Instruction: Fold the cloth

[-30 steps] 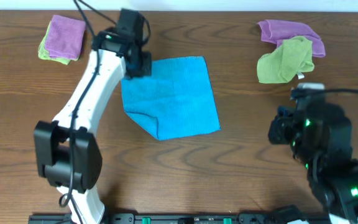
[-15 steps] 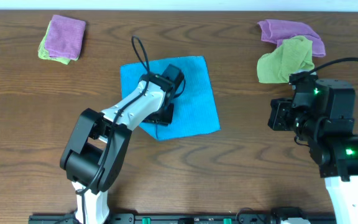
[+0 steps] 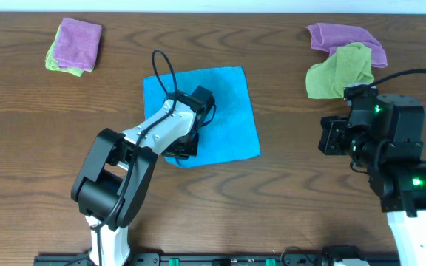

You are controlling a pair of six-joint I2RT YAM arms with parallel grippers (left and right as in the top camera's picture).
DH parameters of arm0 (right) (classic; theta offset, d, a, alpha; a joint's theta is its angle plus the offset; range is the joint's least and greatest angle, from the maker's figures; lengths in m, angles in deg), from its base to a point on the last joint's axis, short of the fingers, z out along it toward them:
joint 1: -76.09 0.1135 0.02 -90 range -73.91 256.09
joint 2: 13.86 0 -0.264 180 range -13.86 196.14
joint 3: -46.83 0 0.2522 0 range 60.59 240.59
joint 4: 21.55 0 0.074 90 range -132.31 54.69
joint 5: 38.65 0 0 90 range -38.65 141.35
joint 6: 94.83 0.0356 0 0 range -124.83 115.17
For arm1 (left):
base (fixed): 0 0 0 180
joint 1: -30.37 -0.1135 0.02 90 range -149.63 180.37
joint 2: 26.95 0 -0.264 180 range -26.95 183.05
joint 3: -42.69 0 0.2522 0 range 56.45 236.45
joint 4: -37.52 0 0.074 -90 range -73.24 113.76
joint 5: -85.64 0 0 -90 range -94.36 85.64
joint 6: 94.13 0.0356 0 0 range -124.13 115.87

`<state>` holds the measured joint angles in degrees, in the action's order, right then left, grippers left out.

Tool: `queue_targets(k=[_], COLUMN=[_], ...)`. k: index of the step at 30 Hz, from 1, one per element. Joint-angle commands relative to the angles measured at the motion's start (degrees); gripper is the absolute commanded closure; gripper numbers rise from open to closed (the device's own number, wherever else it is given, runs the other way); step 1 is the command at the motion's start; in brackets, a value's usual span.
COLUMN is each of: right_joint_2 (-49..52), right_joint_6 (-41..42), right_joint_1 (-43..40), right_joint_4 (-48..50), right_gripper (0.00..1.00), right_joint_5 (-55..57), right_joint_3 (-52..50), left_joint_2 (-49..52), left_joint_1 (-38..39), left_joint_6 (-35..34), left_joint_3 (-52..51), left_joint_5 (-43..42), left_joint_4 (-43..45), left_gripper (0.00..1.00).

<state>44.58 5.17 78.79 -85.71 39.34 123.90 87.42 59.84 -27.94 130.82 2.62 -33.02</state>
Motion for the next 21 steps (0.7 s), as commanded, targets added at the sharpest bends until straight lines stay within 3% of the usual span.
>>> queue_targets(k=[1, 9, 16, 21], right_joint_2=[-0.46, -0.46, -0.31, 5.88], right_joint_6=[-0.92, -1.57, -4.63, -7.39], right_joint_1=[-0.48, -0.48, -0.48, -0.48], right_joint_4=[0.09, 0.24, 2.01, 2.21], right_gripper=[0.99, 0.99, 0.98, 0.99], right_joint_5=[-0.48, -0.50, -3.67, -10.10], right_joint_3=[0.48, 0.48, 0.48, 0.26], left_joint_2=[-0.48, -0.48, -0.90, -8.37], left_joint_1=[-0.09, -0.09, -0.22, -2.38], left_joint_6=[-5.57, -17.66, -21.07, -21.68], left_joint_3=[-0.39, -0.39, -0.37, 0.15], left_joint_5=[2.67, 2.60, 2.43, 1.46], left_joint_4=[-3.08, -12.02, -11.56, -7.74], left_gripper=[0.80, 0.78, 0.79, 0.80])
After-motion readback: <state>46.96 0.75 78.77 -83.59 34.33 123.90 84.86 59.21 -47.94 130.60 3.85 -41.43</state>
